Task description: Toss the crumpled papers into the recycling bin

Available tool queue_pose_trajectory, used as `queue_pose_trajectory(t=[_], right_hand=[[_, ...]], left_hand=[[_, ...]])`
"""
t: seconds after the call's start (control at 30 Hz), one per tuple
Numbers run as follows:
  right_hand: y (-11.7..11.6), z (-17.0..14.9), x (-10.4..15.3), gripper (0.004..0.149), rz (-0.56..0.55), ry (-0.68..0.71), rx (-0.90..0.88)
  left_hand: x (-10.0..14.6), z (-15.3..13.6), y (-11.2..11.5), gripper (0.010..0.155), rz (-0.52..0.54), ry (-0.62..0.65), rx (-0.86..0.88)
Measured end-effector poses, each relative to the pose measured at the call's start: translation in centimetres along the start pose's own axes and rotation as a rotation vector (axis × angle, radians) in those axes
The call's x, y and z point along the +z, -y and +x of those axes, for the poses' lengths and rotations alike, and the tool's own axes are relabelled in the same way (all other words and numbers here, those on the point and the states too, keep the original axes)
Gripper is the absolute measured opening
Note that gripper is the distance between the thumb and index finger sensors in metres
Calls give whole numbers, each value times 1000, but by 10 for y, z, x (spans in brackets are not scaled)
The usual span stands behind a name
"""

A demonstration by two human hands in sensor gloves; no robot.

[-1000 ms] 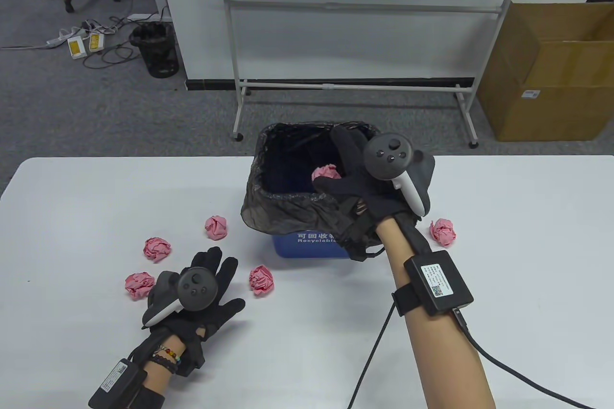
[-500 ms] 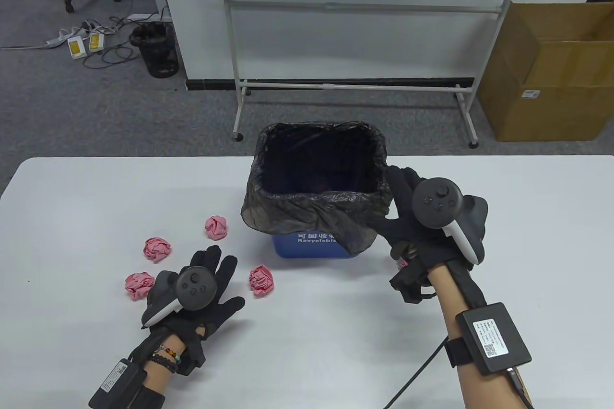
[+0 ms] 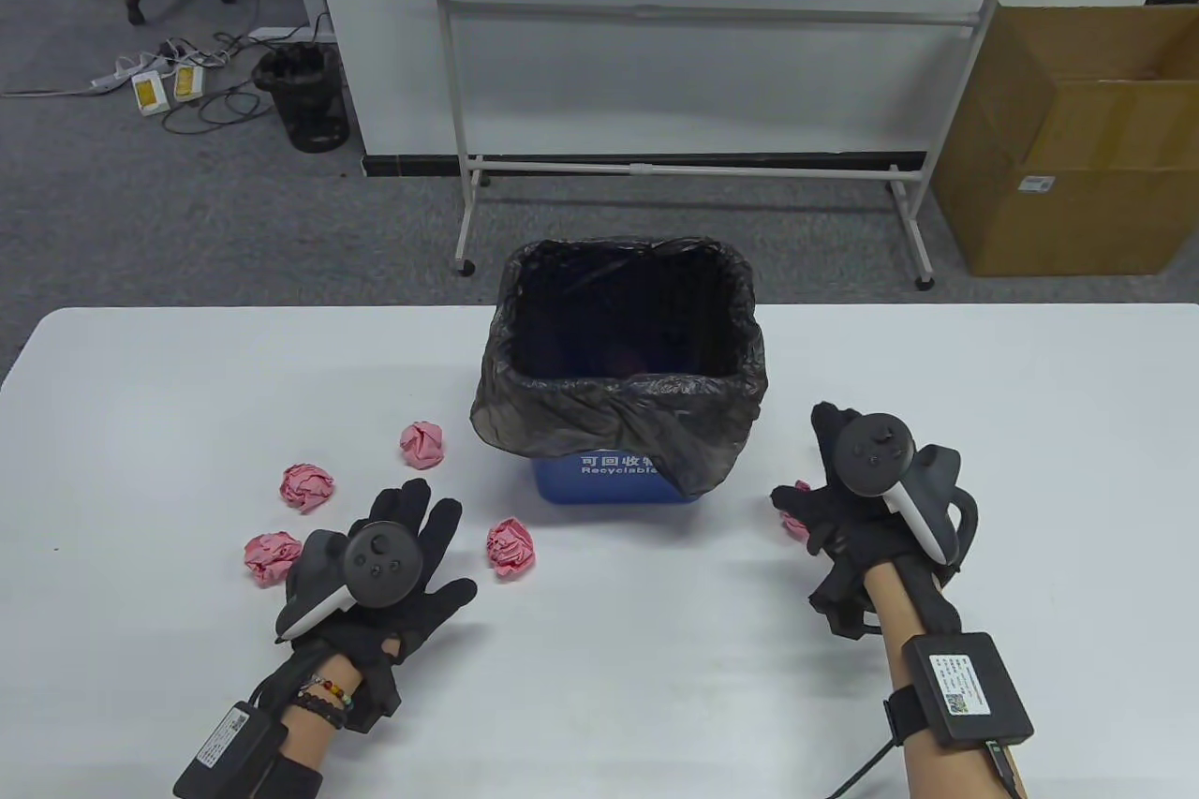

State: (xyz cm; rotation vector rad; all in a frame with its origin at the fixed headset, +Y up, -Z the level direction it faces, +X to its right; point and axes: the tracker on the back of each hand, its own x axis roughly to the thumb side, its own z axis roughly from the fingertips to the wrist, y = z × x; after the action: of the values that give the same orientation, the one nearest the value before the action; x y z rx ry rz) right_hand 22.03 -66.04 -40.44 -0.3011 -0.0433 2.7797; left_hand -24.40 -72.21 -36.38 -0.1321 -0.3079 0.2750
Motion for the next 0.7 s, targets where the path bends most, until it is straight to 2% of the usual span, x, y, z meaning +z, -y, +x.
queue_pose_trajectory(t=[0.3, 0.57, 0.7], right_hand=[[-56, -13, -23, 92, 43, -59, 115], [-82, -15, -33, 86, 62, -91, 206], [-88, -16, -33, 78, 11, -97, 230]], left_hand=[[-2, -4, 2, 86, -10, -16, -8], [-1, -5, 2, 86, -14, -28, -17], [-1, -5, 2, 86, -18, -29, -16]])
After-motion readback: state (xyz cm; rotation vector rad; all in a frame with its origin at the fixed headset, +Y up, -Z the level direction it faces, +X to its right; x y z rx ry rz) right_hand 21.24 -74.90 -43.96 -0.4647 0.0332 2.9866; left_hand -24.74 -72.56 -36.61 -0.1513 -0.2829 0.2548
